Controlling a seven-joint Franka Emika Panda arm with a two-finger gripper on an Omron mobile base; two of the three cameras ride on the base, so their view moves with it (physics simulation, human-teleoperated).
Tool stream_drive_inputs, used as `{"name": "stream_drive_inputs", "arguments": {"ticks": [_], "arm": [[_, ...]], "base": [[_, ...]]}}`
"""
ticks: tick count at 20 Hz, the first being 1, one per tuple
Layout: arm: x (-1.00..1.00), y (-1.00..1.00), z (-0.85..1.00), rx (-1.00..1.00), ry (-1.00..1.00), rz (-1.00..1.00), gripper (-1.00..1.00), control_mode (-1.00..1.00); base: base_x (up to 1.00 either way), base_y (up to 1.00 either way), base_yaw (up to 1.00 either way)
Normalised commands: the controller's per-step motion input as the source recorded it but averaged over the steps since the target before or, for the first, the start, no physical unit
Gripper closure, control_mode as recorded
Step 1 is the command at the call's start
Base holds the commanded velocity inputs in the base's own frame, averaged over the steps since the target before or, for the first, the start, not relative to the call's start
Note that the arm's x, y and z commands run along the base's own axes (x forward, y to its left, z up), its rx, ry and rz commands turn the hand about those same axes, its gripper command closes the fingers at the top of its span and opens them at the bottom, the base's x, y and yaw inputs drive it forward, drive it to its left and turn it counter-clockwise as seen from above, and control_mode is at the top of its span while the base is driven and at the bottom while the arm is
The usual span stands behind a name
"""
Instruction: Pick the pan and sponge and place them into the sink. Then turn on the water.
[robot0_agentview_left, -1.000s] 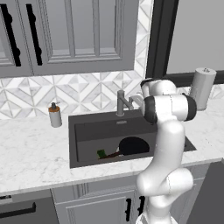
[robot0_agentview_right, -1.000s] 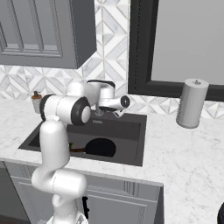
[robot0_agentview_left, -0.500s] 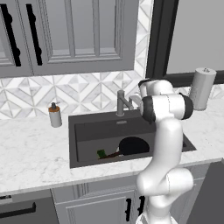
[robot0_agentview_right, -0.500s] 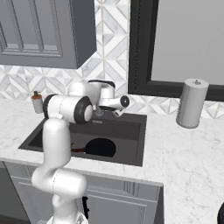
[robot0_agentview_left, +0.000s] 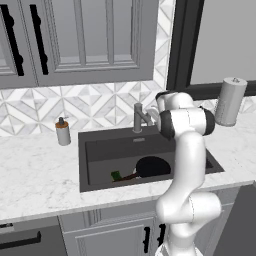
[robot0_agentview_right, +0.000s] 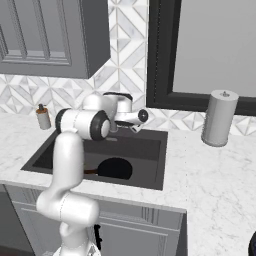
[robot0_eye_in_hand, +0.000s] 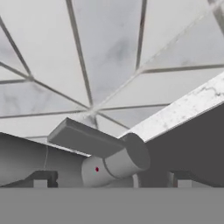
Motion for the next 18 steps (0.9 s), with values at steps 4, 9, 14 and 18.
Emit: {"name": "stream_drive_inputs", "arguments": {"ticks": [4,9,14,18], "arm": [[0.19,0.0,-0.06,0.0,0.0,0.0,-1.0,-1.0],[0.2,0.01,-0.05,0.0,0.0,0.0,-1.0,-1.0],[0.11,0.08,-0.08,0.0,0.0,0.0,-1.0,-1.0],[0.09,0.13,-0.08,0.0,0.0,0.0,-1.0,-1.0]], "base": [[0.0,0.0,0.0],[0.0,0.0,0.0],[0.0,0.0,0.0],[0.0,0.0,0.0]]}}
